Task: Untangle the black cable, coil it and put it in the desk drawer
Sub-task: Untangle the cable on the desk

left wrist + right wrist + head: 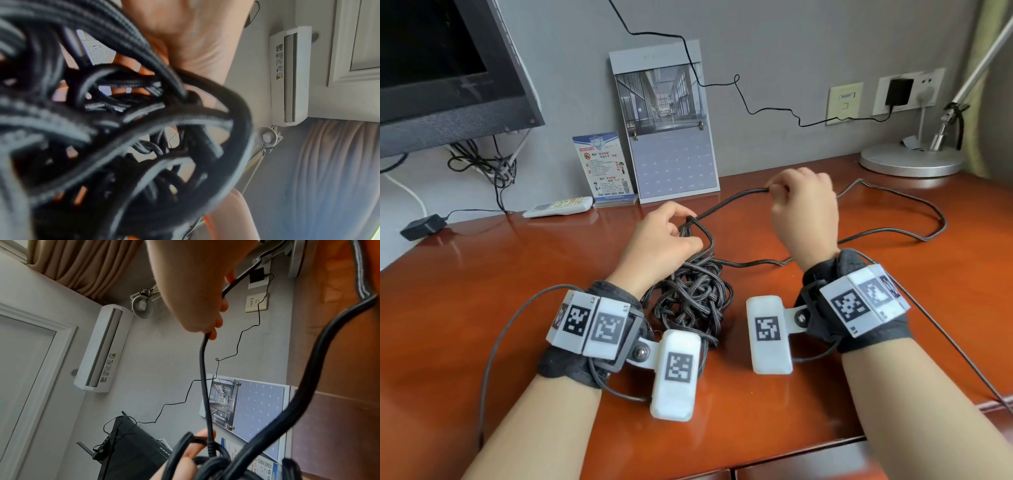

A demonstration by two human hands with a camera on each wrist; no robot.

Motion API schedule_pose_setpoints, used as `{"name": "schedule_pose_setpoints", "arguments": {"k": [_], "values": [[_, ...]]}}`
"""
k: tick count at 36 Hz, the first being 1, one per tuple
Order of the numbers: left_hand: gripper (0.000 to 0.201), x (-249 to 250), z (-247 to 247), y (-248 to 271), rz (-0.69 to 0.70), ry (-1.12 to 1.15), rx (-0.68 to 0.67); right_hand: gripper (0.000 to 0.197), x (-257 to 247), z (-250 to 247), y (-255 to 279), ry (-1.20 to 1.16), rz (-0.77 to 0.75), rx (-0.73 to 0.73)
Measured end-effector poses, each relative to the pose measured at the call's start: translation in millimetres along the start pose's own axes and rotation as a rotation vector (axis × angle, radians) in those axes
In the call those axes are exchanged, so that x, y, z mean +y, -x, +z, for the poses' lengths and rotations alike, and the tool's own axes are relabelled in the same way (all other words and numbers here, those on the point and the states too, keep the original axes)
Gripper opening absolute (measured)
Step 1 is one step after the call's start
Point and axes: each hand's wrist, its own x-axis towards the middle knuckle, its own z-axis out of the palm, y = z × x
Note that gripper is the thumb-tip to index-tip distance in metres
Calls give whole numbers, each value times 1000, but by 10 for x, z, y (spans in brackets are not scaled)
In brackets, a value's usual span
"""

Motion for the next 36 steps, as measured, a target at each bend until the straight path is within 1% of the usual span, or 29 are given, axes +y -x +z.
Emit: {"name": "schedule_pose_setpoints", "arguments": {"k": [3,6,10,16,19,21,23,25,26,27,28,32,34,36], "values": [[32,-2,3,-6,0,6,-14,25,21,-14,4,13,110,37],[31,0,7,-3,0,7,-15,25,-1,-15,12,-14,145,43],[31,-13,-7,-5,-24,-7,-23,22,-25,-8,-15,-216,109,19],[28,-8,-9,-1,-51,17,-46,26,-91,-24,10,-538,201,-23],[27,16,-14,13,-75,21,-89,21,-81,-17,21,-617,222,-12],[27,40,-16,25,-84,24,-104,24,-90,-12,25,-600,263,29],[27,56,-14,34,-94,29,-105,31,-72,-22,12,-510,371,106],[27,50,-24,29,-113,54,-91,35,10,-70,-51,-469,569,220],[28,35,-33,19,-119,68,-78,35,88,-95,-92,-466,658,250],[28,21,-44,14,-118,70,-66,34,164,-112,-127,-447,716,250],[29,4,-51,7,-112,64,-60,34,233,-115,-154,-423,741,226],[30,-2,-38,1,-93,100,-101,34,314,-48,-112,-304,663,102],[31,7,-37,6,-88,129,-129,29,300,-13,-72,-258,589,51],[33,12,-46,9,-88,163,-145,21,286,8,-66,-275,489,-20]]}}
